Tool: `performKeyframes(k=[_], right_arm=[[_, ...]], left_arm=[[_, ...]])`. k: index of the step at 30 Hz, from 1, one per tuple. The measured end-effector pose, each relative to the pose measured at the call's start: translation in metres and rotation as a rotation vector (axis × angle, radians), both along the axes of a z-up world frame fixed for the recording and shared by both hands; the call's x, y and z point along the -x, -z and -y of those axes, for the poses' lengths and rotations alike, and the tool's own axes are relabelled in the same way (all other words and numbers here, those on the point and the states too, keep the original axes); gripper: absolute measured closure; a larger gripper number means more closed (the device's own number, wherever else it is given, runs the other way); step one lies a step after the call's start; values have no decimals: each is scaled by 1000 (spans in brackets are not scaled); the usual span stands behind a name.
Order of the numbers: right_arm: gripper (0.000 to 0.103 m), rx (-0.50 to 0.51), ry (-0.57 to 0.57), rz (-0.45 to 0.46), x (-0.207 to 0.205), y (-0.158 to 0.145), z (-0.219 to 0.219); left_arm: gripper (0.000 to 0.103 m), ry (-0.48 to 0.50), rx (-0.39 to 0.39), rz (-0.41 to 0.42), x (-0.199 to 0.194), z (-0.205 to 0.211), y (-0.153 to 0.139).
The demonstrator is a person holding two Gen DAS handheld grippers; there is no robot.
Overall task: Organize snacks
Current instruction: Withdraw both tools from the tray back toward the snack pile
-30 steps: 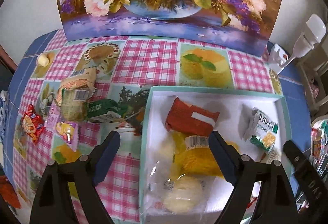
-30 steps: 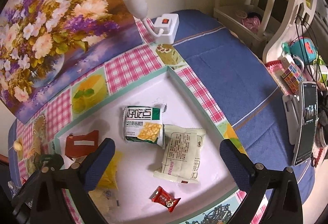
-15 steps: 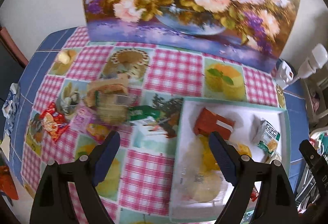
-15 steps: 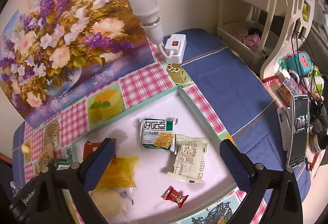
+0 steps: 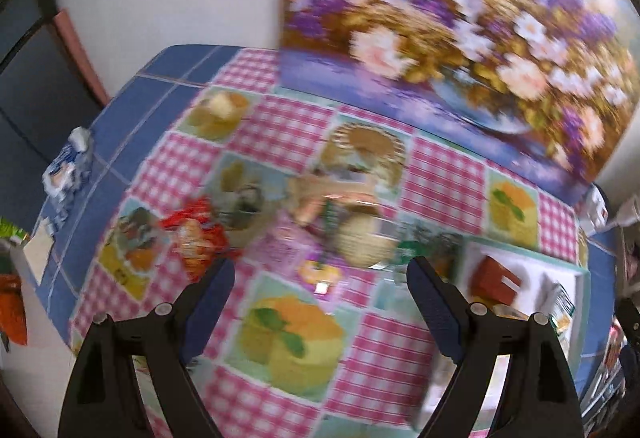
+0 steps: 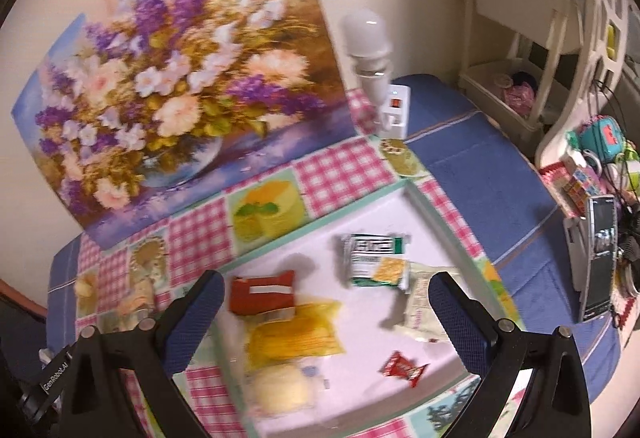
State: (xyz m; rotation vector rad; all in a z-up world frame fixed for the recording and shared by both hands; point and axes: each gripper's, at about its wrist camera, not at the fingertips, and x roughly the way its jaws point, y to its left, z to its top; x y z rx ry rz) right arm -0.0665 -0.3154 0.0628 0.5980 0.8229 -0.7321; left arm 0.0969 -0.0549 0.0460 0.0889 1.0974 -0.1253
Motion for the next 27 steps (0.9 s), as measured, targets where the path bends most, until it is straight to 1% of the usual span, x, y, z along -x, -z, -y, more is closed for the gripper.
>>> performKeyframes(k=[4,8,15,20,23,27], right_arm=[[0,7,-42,13,-14,-4,-19],[0,10,-103,30,-31,-6,-43],[0,1,-217,19,-63,4,-87],[0,-26,-304,10,-86,18,-120],[0,-35,-347,-1,-100,27,-136],[0,-33,-389,-29,-114,38,-151]], left_arm=[[15,-74,-10,10,-9,-39,-3],[15,-150,0,5,-16,-79,-4],[15,-256,20,-14,-28,-142,0],[15,-305,33,-41,-37,-171,8],[15,-323,41,-67,-43,-181,17],[15,-318,58,-102,-50,-183,28]])
